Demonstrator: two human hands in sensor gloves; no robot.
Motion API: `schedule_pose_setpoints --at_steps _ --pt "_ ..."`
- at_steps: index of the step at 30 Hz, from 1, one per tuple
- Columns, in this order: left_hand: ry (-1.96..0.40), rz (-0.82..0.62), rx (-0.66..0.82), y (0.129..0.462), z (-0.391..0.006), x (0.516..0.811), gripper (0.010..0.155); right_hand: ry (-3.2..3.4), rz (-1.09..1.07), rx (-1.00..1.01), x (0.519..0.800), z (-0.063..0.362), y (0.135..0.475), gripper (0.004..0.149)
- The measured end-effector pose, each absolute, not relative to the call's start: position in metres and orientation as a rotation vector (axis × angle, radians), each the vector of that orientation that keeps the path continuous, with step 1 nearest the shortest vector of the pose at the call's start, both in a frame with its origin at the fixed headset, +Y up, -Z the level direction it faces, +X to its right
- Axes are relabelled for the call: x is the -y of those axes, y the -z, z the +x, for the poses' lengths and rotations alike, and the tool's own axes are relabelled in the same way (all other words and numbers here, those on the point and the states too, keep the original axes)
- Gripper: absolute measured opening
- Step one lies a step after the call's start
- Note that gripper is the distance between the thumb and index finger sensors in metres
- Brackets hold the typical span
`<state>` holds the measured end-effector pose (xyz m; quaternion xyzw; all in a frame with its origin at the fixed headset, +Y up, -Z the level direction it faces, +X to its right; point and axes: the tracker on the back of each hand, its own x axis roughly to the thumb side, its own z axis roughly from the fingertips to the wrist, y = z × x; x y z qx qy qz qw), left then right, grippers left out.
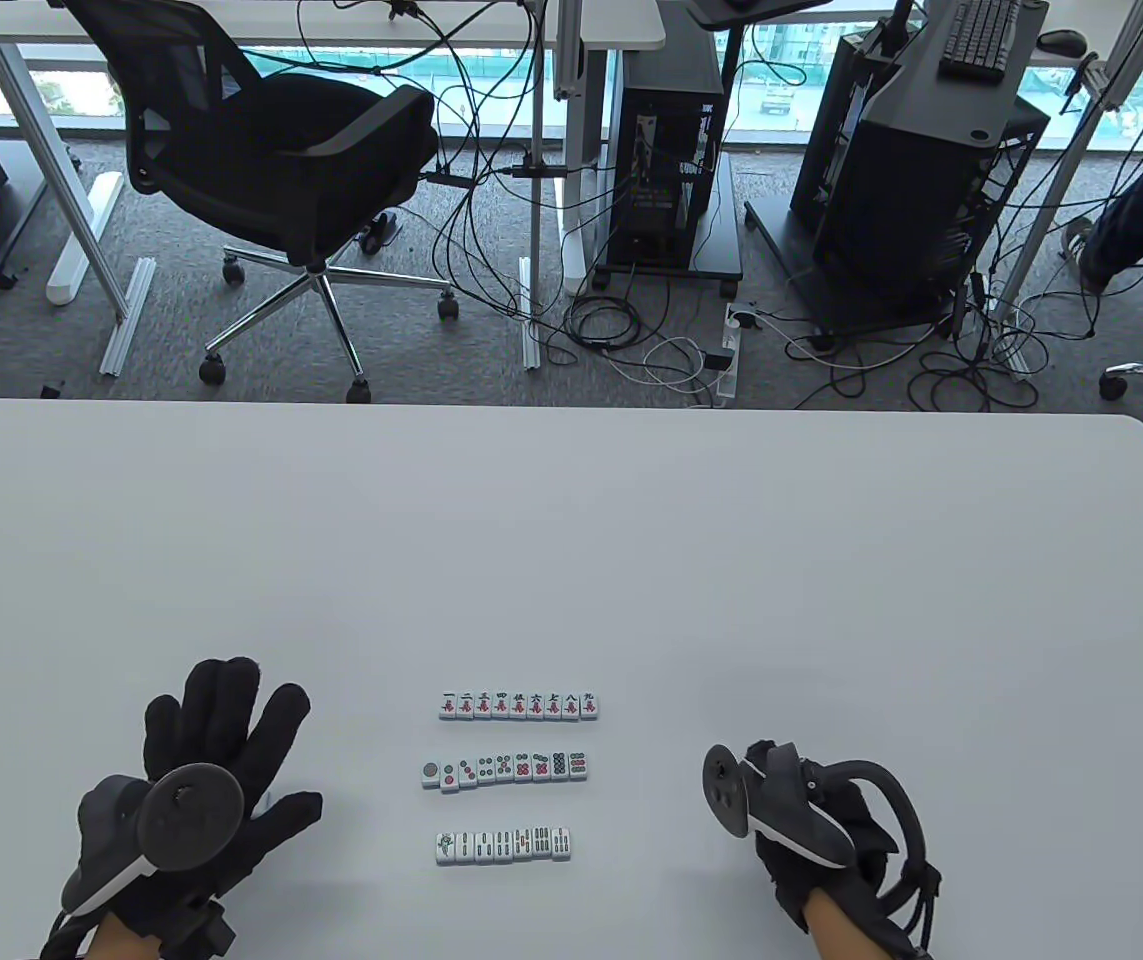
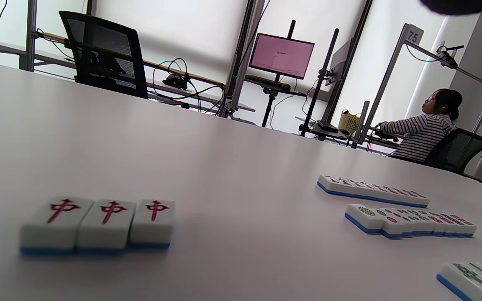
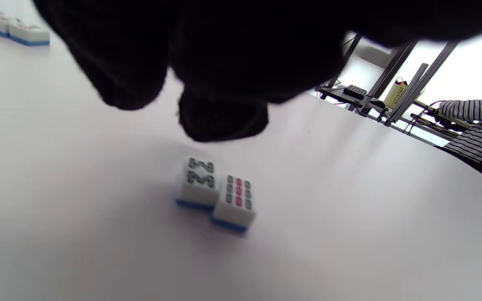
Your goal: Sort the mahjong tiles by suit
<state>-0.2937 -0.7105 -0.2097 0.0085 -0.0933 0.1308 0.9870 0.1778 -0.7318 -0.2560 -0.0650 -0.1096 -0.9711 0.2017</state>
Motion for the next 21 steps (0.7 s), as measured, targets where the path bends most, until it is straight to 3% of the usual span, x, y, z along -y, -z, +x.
schedule_pose_setpoints --at_steps 9,18,21 --pt "-0.249 -0.001 0.181 0.211 -0.292 0.713 0.087 2.737 -0.21 0.311 0.762 0.194 0.252 0.062" --pt "-0.252 0.002 0.184 0.211 -0.292 0.712 0.086 2.714 -0.3 0.227 0.762 0.183 0.254 0.058" --pt "-0.253 0.002 0.186 0.211 -0.292 0.712 0.086 2.835 -0.434 0.092 0.755 0.163 0.249 0.058"
